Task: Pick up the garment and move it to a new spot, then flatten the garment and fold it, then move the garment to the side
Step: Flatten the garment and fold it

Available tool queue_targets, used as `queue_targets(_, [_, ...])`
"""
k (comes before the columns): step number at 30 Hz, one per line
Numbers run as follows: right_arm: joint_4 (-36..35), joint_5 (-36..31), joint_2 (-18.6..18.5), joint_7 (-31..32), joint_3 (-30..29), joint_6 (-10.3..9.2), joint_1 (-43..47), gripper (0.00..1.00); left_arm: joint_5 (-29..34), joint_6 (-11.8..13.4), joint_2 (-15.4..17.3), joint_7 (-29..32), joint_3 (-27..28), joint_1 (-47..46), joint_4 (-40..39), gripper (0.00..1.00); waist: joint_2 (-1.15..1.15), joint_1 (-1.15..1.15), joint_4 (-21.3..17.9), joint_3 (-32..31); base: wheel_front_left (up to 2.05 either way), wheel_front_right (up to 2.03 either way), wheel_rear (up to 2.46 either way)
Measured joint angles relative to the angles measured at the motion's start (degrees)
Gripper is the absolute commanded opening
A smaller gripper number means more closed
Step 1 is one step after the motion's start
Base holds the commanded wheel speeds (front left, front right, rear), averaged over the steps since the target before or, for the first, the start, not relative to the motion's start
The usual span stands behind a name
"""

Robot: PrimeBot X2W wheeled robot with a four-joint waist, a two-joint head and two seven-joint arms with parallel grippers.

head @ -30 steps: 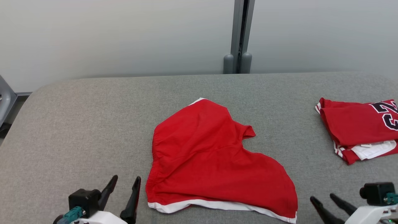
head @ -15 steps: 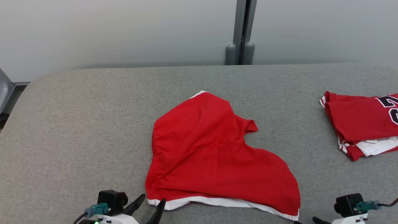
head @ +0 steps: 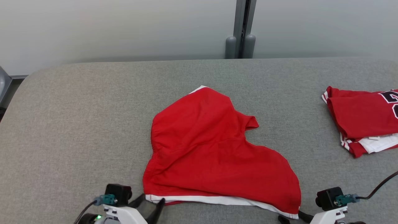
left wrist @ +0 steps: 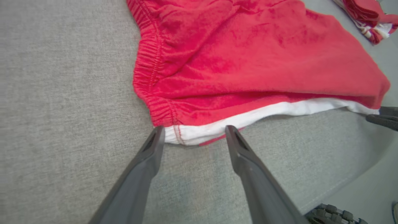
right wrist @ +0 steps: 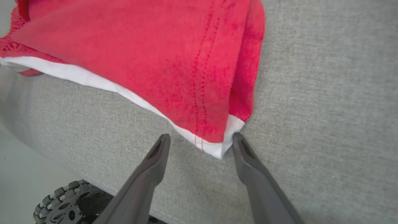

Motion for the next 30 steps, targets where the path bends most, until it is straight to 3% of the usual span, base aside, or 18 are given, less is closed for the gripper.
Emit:
queue_targets(7, [0.9,-0.5,-0.1,-1.3,1.4,0.00,-1.5,1.00,1.4,2.0,0.5,-2.4,1.2,-2.9,4.7,1.00,0.00,0.00,-0.3,0.7,0.00,0.00,0.00])
queue_targets(15, [1.6,-0.1,-0.1,-2.3,3.0,0.00,-2.9,1.00,-0.3,1.4,-0.1,-2.5,0.5,-4.7,9.2,1.00,0.00,0.00,-0.7,0.9,0.00,0.00,0.00])
queue_targets(16, [1.9,0.1,-0.1,-2.3,3.3,0.00,-3.1,0.95,-0.7,1.2,-0.3,-2.5,0.2,-5.0,9.6,1.00,0.00,0.00,-0.7,0.8,0.00,0.00,0.00])
queue_targets(17, [2.0,0.2,-0.1,-2.5,3.5,0.00,-3.3,0.61,-1.1,1.2,-0.3,-2.4,0.0,-5.2,10.0,0.87,0.00,0.00,-0.8,0.8,0.00,0.00,0.00])
queue_targets(19, [2.4,0.3,-0.1,-2.8,3.8,0.00,-3.5,0.26,-1.7,0.7,-0.3,-2.2,-0.5,-5.4,10.7,0.41,0.00,0.00,-0.8,0.7,0.00,0.00,0.00])
queue_targets(20, [2.5,0.5,-0.2,-2.8,4.0,0.00,-3.5,0.10,-2.0,0.7,-0.2,-2.2,-0.7,-5.4,11.0,0.23,0.00,0.00,-0.8,0.6,0.00,0.00,0.00])
queue_targets(21, [2.6,0.6,-0.2,-2.8,4.2,0.00,-3.5,0.00,-2.2,0.7,-0.1,-2.2,-0.9,-5.4,11.2,0.00,0.00,0.00,-0.8,0.5,0.00,0.00,0.00])
queue_targets(30, [1.4,0.6,-1.3,-5.4,4.3,0.00,-4.0,0.00,-3.7,0.2,1.4,-4.0,-1.3,-5.2,9.2,0.00,0.00,0.00,-0.4,-0.6,0.00,0.00,0.00])
